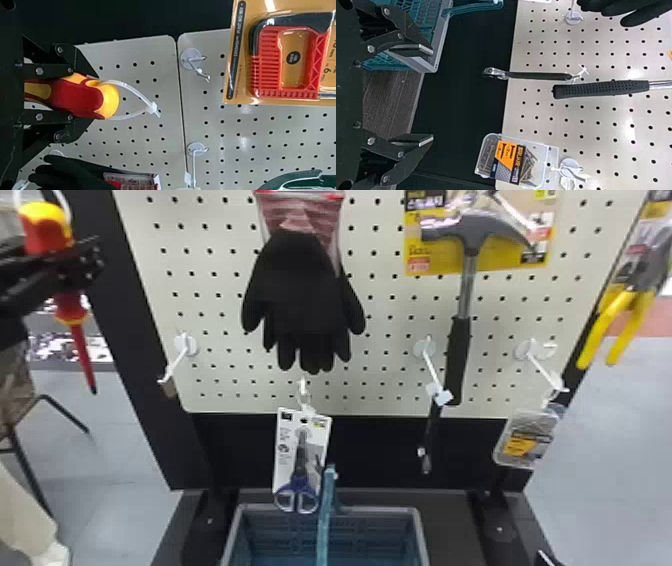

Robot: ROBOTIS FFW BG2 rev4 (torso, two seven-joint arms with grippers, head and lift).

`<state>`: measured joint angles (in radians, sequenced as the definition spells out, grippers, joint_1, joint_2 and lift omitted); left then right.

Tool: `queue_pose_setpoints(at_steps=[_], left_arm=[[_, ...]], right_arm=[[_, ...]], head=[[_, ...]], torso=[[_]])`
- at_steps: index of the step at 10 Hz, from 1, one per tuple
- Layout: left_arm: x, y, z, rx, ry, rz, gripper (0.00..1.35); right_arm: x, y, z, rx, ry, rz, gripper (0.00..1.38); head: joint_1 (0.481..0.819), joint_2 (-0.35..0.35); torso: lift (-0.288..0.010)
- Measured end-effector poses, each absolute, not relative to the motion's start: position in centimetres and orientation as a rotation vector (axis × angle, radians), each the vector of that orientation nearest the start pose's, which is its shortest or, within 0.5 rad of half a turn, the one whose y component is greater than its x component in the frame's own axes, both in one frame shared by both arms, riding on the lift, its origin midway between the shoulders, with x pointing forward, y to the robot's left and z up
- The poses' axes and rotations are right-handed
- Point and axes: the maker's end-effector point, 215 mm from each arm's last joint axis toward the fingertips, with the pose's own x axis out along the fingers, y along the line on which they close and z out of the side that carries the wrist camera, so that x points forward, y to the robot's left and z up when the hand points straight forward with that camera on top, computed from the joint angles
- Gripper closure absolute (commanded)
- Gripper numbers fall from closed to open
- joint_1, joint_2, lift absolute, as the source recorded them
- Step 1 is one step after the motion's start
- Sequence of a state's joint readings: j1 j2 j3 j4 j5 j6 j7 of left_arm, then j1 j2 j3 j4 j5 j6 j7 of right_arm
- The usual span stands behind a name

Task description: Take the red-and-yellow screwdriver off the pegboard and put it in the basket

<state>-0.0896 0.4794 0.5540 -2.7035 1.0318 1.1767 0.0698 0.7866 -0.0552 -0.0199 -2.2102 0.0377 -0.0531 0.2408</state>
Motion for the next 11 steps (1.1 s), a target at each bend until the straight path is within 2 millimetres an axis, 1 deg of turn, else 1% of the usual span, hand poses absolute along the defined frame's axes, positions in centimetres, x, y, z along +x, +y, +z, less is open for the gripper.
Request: queue_pose_setpoints(at_steps=[2,4,6,8,11], left_arm=[[43.0,25.9,-0.5,0.067,-0.085,-0.279,1.02],[41.6,26.3,-1.7,0.054,-0.065,-0.25,1.02],[41.0,26.0,-3.2,0.024,-0.039,-0.246,1.02],[40.0,25.3,-4.6,-0.036,-0.018,-0.238,1.02],[39.1,25.0,-6.5,-0.189,-0.006,-0.211,1.02]], right_arm=[[35.6,-18.5,-35.1,-0.084,0.107,0.267,0.5],[35.6,-18.5,-35.2,-0.086,0.109,0.267,0.5],[35.6,-18.3,-35.2,-0.086,0.109,0.269,0.5],[35.6,-18.3,-35.1,-0.087,0.109,0.27,0.5],[35.7,-18.2,-35.1,-0.087,0.107,0.271,0.5]], head=[[0.549,0.0],[0.549,0.0],[0.549,0.0],[0.549,0.0],[0.549,0.0]], torso=[[-0.1],[-0.1],[-0.1],[-0.1],[-0.1]])
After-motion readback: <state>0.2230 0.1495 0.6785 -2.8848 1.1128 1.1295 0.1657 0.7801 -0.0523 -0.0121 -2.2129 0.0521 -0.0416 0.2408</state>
